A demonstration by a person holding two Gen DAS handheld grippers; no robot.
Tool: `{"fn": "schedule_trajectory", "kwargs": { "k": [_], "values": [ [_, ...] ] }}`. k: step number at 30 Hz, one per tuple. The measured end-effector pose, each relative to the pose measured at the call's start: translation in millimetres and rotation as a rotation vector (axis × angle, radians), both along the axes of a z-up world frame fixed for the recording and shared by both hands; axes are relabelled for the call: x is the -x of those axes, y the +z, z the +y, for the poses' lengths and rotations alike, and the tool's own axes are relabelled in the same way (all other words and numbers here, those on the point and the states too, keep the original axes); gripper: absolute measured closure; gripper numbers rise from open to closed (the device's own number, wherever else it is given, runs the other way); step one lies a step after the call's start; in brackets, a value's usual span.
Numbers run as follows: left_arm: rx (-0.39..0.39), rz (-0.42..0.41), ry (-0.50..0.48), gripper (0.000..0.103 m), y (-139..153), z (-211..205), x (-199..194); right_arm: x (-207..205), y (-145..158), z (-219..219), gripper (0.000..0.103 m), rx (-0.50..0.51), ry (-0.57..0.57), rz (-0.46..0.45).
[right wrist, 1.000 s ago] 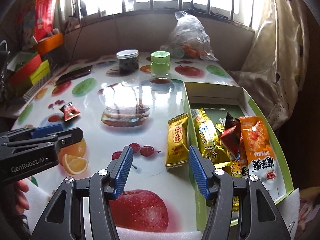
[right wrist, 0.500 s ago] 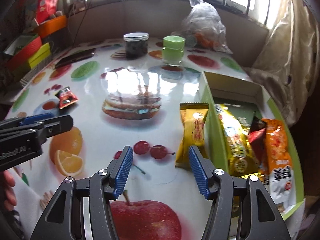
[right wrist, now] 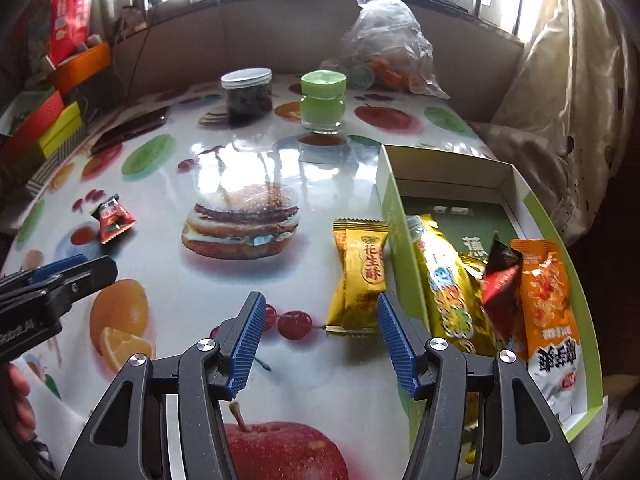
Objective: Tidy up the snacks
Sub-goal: 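Move the right tool to the yellow pastry while the left tool approaches the red-black candy, then grasp the yellow pastry with the right tool while the left tool grasps the red-and-black candy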
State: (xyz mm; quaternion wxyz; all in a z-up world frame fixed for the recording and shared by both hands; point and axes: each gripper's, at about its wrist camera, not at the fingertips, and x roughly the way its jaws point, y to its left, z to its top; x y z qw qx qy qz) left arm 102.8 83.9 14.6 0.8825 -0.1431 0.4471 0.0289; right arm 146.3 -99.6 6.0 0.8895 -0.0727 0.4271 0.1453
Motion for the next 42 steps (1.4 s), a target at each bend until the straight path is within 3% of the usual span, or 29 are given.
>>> {"fn": "schedule_trajectory", "kwargs": {
  "k": [6, 10, 13, 22, 23, 25, 30, 32, 42],
  "values": [
    [0.011, -0.002, 0.008, 0.051, -1, 6, -2, -7, 0, 3, 0.045, -0.088, 0.061, 0.052],
    [0.02, 0.001, 0.026, 0.051, -2, 12, -2, -5, 13, -7, 0.045, -0.103, 0.022, 0.014],
    [0.024, 0.001, 0.035, 0.051, -3, 16, -2, -13, 11, -8, 0.045, -0.056, -0.027, 0.021],
    [0.019, 0.009, 0.064, 0.051, -3, 27, -2, -35, -4, 6, 0.045, 0.0, -0.022, 0.033],
    [0.019, 0.01, 0.067, 0.051, -3, 28, -2, -36, -4, 7, 0.046, -0.003, -0.016, 0.036],
    [0.019, 0.013, 0.071, 0.051, -4, 29, -2, -37, -5, 9, 0.061, -0.018, 0.003, 0.044],
    [0.018, 0.02, 0.079, 0.051, -6, 34, -4, -38, -6, 9, 0.063, -0.041, 0.003, 0.046],
    [0.015, 0.021, 0.087, 0.052, -5, 36, -6, -38, -5, 8, 0.069, -0.037, -0.007, 0.047],
    [0.016, 0.033, 0.097, 0.052, -7, 42, -10, -30, -5, 13, 0.07, -0.095, 0.052, 0.059]
  ]
}}
